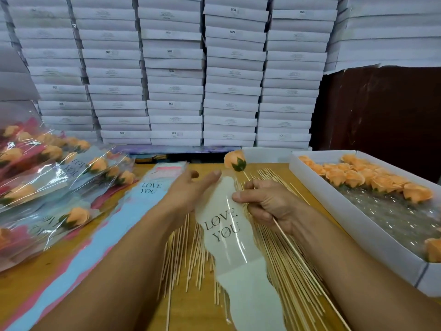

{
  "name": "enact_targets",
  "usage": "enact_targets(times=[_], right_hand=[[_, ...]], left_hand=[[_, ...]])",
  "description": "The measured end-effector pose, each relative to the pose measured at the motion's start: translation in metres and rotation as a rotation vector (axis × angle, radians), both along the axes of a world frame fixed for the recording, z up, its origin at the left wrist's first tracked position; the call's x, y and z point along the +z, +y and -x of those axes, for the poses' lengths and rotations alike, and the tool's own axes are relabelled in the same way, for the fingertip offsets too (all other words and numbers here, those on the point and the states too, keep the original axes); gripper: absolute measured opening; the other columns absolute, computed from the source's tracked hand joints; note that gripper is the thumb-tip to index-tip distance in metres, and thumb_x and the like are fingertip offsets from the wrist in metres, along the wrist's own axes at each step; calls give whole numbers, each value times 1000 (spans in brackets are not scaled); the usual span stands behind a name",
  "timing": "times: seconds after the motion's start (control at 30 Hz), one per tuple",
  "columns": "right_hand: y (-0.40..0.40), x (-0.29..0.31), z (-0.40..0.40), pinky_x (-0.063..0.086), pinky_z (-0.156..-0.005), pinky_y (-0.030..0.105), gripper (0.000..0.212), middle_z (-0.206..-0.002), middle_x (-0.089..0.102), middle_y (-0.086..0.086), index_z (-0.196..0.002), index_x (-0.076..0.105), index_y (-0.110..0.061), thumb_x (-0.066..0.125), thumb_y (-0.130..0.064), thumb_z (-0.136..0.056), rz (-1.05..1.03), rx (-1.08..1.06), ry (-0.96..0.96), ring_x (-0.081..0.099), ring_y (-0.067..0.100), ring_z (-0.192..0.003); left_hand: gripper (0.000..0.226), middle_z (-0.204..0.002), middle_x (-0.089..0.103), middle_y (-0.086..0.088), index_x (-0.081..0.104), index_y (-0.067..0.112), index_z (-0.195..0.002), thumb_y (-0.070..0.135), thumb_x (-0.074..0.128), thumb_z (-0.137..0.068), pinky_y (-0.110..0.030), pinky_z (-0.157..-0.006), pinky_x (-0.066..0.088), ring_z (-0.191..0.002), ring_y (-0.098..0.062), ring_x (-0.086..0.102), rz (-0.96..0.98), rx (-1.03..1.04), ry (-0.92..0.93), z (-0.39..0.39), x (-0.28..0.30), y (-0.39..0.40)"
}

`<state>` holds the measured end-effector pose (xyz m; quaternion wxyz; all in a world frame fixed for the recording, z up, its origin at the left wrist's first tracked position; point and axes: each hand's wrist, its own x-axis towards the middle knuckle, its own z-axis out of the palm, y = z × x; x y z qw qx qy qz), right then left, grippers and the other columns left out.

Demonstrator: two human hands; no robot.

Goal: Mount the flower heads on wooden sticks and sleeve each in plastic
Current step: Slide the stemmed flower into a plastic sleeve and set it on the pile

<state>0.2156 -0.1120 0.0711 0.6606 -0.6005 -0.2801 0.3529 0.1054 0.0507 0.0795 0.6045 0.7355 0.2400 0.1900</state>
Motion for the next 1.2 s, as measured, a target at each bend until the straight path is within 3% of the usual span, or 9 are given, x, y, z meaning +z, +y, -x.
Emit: enact_targets(times=[0.07,0.17,0.33,0.47,0.63,0.77,0.93,1.13,1.2], right_hand=[[0,0,2,22,-27,15,28,-45,52,0,-96,48,-7,73,-2,-87,22,5,-12,30,6,-25],[0,0,0,21,-28,14,31,-41,50,-5,-97,46,-8,75,-2,-86,69,-25,-39,28,6,-25],[1,-2,1,23,-29,15,36,-41,51,-6,-95,45,-9,79,-1,-82,125,-40,-53,29,6,-25],[2,-4,-1,25,-29,16,44,-46,53,-2,-92,45,-10,84,0,-75,150,-65,-43,33,8,-27],[3,-4,-3,29,-31,17,52,-67,68,12,-87,44,-13,90,-1,-66,200,-127,-87,37,9,-29],[3,-6,-4,32,-32,19,57,-61,68,7,-92,45,-14,94,-5,-63,259,-156,-141,42,9,-32],[3,-9,-5,34,-34,19,60,-58,68,3,-94,47,-15,95,-5,-61,308,-177,-178,45,8,-35],[3,-10,-6,40,-38,22,58,-56,66,0,-101,50,-10,94,-4,-64,343,-164,-184,51,7,-39],[4,-11,-6,38,-37,22,57,-59,67,1,-103,51,-8,94,-7,-66,369,-174,-202,50,6,-40]], left_hand=[[76,-123,64,-22,50,10,-136,34,81,-71,-50,-81,60,-101,-40,70,252,-140,-101,4,-7,11],[63,-102,71,-19,61,7,-123,10,82,-63,-39,-68,61,-85,-33,73,303,-180,-236,7,-10,19],[55,-88,65,-21,66,10,-106,12,87,-56,-44,-75,60,-78,-33,67,81,-142,-266,10,-17,25],[40,-78,69,-17,63,13,-96,14,85,-62,-32,-62,57,-71,-26,69,-48,-181,-296,14,-19,26],[16,-88,76,-15,63,6,-91,0,74,-82,-35,-69,57,-80,-25,73,-148,-193,-255,11,-21,24],[13,-91,76,-5,68,6,-80,-1,79,-78,-35,-80,58,-85,-23,70,-178,-123,-257,11,-22,24],[13,-75,66,-10,73,11,-72,5,84,-74,-37,-67,47,-70,-24,52,-234,-83,-232,10,-24,25],[8,-93,73,-3,81,15,-87,11,81,-80,-36,-83,51,-91,-24,62,-383,-86,-175,8,-27,22],[10,-97,69,-2,81,16,-91,11,80,-82,-33,-77,48,-87,-22,58,-462,-86,-181,6,-29,20]])
